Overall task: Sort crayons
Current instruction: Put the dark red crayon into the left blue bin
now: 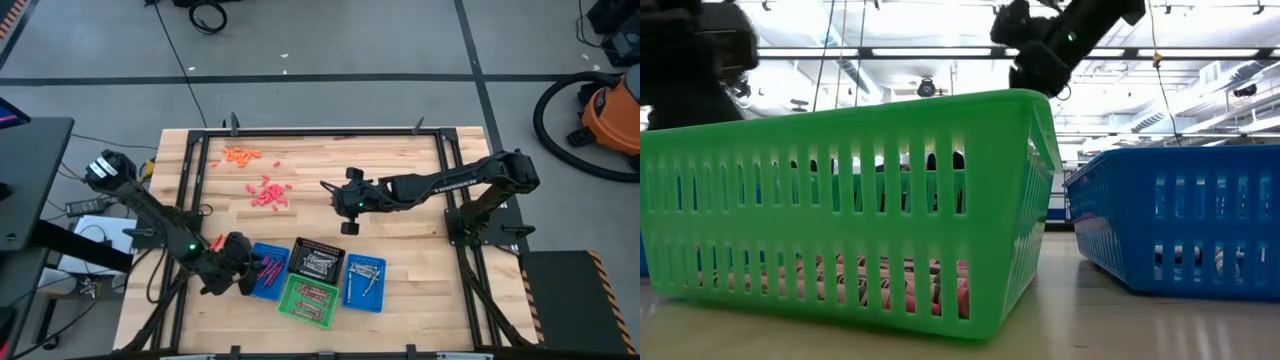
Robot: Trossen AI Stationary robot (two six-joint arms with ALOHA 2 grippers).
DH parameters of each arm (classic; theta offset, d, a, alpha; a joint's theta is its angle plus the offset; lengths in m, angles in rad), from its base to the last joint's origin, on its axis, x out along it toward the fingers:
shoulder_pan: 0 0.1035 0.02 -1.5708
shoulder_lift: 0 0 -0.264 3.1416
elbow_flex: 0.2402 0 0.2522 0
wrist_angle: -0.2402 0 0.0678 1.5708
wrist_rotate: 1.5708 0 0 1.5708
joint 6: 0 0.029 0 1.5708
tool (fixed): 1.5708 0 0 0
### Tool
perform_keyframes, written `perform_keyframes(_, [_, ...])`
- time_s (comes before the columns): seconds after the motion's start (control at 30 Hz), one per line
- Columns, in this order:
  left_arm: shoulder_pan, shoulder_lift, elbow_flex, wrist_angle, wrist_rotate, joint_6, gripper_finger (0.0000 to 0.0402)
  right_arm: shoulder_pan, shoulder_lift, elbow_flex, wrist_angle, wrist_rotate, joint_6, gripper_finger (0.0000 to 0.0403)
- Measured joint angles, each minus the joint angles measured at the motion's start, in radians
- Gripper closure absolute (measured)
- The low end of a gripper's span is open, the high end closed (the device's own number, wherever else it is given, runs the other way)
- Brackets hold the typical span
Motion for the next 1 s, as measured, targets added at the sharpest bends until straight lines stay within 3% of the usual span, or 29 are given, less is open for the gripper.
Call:
perform_keyframes(0.17, [0.112, 0.0, 0.0, 0.084, 0.0, 0.191, 0.0239, -0.02, 0.0, -0.047, -0.004, 0.002, -0.069, 0.0314])
perform_keyframes(0.4, [0.313, 0.0, 0.0, 0.201, 0.145, 0.432, 0.024, -0.045, 0.0, -0.056, -0.093, 0.037, -0.077, 0.0314])
perform_keyframes(0.67, [0.481, 0.0, 0.0, 0.379, 0.028, 0.79, 0.0239, -0.078, 0.0, -0.056, -0.174, 0.141, 0.005, 0.0314])
perform_keyframes(0.83, [0.595, -0.001, 0.001, 0.458, -0.045, 0.9, 0.024, -0.097, -0.001, -0.056, -0.227, 0.174, 0.025, 0.0314])
perform_keyframes(1.0, [0.803, 0.0, 0.001, 0.51, 0.214, 0.972, 0.024, -0.173, -0.001, -0.067, -0.143, 0.126, -0.053, 0.0315])
